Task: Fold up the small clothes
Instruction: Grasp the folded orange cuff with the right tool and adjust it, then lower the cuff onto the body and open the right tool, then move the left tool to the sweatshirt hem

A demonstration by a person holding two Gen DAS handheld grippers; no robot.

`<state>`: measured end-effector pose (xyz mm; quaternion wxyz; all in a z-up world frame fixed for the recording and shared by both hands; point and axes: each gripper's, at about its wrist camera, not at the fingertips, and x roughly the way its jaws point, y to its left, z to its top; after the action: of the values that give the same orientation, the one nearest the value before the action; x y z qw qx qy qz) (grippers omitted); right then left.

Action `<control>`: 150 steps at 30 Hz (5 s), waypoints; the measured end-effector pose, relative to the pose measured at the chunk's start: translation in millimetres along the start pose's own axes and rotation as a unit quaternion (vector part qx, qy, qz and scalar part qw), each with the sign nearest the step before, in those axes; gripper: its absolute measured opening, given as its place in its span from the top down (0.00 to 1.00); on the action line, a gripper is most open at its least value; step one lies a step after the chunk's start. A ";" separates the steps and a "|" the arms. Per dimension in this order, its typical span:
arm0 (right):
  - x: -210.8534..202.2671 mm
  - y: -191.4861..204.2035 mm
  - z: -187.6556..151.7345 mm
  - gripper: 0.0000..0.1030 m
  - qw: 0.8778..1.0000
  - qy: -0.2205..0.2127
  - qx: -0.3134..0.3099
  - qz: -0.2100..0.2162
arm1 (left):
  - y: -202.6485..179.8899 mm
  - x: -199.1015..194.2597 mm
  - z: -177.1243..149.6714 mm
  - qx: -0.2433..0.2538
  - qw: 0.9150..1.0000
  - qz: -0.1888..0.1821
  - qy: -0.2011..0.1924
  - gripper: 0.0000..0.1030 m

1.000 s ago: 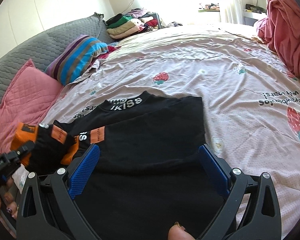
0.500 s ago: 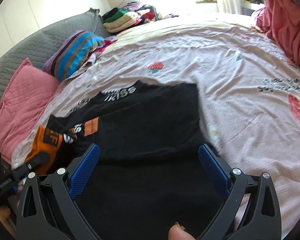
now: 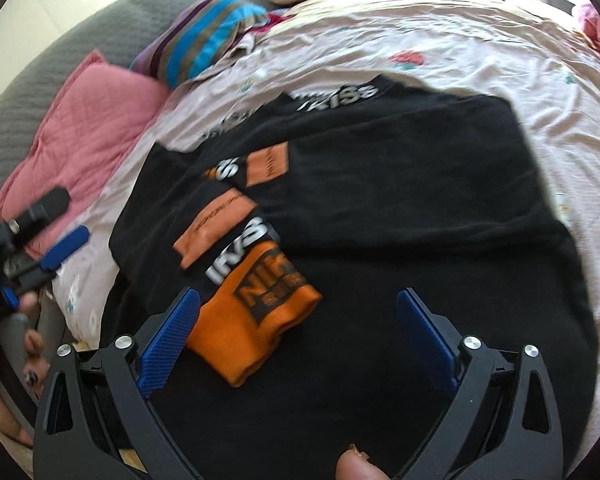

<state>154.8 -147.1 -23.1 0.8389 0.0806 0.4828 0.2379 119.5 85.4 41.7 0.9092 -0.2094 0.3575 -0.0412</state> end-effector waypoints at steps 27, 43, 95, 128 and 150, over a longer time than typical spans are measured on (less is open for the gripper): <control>-65.9 31.8 95.3 0.90 0.978 -0.155 -0.142 -0.018 | 69.0 -43.6 14.6 -0.069 0.994 0.072 -0.048 0.09; -51.5 -39.6 89.5 0.95 0.984 -0.151 -0.084 -0.053 | 39.5 -7.1 32.7 -0.030 0.997 0.073 -0.023 0.09; 37.1 -30.3 48.5 0.51 0.983 0.012 -0.134 -0.124 | 9.3 111.2 -0.9 0.059 0.991 0.054 0.105 0.42; -23.5 -42.2 39.1 0.05 0.991 -0.079 -0.058 -0.090 | 2.2 66.2 7.7 0.052 0.996 0.047 0.060 0.23; -73.7 -38.0 37.0 0.04 0.986 -0.146 -0.048 -0.069 | -17.0 21.7 10.7 0.062 0.997 0.052 0.011 0.09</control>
<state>167.4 -211.9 39.2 0.9179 0.0402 0.3472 0.1877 144.0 68.8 42.0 0.9175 -0.1333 0.3742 -0.0186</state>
